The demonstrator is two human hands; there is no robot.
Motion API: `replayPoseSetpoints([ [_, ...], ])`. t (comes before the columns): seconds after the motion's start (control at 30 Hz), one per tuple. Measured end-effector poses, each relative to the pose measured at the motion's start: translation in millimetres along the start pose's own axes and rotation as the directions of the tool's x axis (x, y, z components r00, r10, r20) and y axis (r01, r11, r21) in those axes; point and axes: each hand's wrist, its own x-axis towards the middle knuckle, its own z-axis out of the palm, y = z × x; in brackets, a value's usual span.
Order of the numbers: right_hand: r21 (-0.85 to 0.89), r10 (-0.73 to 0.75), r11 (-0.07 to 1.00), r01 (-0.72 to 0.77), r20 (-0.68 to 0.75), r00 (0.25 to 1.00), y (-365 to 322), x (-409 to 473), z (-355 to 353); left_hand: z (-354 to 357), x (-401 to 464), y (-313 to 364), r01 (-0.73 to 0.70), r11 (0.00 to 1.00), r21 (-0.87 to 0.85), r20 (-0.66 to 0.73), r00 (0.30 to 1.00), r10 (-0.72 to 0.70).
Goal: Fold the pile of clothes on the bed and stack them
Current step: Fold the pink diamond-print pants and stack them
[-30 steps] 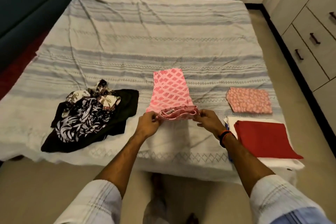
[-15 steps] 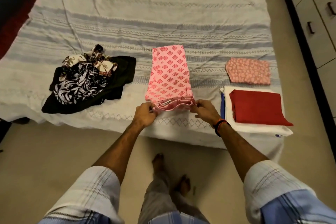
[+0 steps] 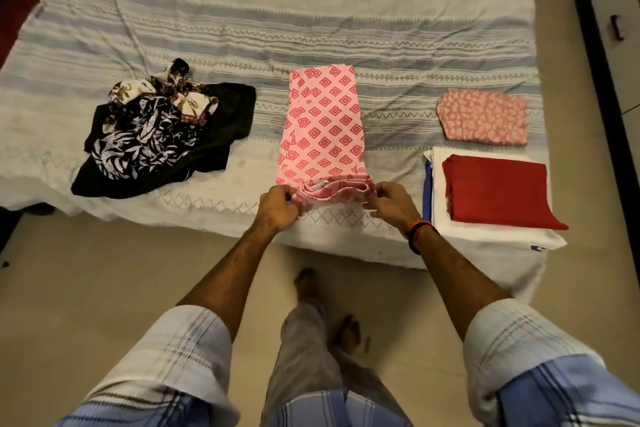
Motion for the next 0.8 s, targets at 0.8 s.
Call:
replayPoseSetpoints([
  [0.8,-0.108,0.099,0.987,-0.116,-0.149,0.984,-59.2,213.3,-6.3,-13.9,216.6,52.8,0.066,0.97,-0.235,0.065,0.997,-0.052],
])
